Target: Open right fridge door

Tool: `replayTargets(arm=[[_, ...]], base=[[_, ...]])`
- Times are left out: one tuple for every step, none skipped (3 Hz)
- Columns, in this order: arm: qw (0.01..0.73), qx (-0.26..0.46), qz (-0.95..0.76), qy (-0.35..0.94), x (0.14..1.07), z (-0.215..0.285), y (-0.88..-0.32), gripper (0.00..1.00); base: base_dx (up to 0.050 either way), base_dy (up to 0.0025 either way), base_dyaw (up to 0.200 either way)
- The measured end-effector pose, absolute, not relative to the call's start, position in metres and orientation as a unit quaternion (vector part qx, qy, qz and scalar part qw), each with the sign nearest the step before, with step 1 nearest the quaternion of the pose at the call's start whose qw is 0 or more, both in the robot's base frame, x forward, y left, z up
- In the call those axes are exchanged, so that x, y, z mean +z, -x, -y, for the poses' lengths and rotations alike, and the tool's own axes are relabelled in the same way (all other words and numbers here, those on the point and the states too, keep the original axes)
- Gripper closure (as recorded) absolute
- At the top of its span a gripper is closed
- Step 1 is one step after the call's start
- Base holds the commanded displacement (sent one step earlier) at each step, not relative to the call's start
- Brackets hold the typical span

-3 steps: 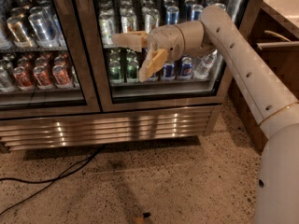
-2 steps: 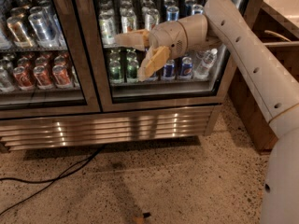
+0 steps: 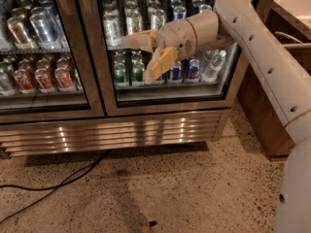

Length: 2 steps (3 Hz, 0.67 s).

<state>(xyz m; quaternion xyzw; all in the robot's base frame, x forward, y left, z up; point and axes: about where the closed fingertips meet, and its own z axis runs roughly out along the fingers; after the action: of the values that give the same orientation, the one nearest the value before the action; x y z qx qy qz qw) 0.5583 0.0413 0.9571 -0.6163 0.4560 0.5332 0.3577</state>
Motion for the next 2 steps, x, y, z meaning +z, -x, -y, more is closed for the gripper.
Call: replayTargets(arm=[[0.375,0.507,-0.462,0.624,0.976,-0.052,-0.554,0.0],[0.385,0.489,-0.465,0.63,0.989,-0.058,-0.552,0.0]], base=[[0.0,0.0,0.0],[0.0,0.0,0.0]])
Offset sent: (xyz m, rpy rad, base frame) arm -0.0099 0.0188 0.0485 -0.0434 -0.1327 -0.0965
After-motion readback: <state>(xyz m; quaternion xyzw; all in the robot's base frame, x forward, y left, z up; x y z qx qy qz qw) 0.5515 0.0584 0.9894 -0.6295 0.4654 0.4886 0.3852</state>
